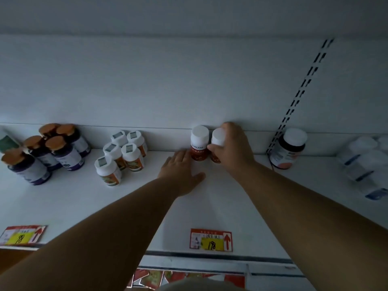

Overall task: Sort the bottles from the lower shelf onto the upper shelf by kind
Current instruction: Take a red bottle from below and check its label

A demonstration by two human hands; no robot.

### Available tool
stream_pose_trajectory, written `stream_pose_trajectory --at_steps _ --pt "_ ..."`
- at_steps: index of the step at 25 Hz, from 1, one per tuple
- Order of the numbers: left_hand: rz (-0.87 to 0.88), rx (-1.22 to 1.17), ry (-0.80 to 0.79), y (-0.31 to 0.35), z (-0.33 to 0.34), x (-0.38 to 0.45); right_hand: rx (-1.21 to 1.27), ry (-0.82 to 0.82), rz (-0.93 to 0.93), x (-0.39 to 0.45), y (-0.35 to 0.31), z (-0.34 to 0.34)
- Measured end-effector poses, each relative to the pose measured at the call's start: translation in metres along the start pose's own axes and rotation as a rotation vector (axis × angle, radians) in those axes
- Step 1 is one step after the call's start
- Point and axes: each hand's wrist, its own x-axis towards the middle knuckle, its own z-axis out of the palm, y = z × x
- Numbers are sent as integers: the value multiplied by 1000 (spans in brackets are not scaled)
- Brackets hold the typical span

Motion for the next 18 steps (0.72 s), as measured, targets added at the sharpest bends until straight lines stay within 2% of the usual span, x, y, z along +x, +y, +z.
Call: stream_pose_trajectory --at_steps 5,12,15,18 --pt "44 32 45 -5 9 8 3 49 -10 1 -3 7" --pt "17 -3 17 -3 0 -1 1 68 -22 -18 -1 1" --pt "-35 -51 20 6 -9 -34 -17 66 -33 -46 -5 -11" --pt "-30 -104 100 21 -11 -83 -66 48 -122 -83 -7 -29"
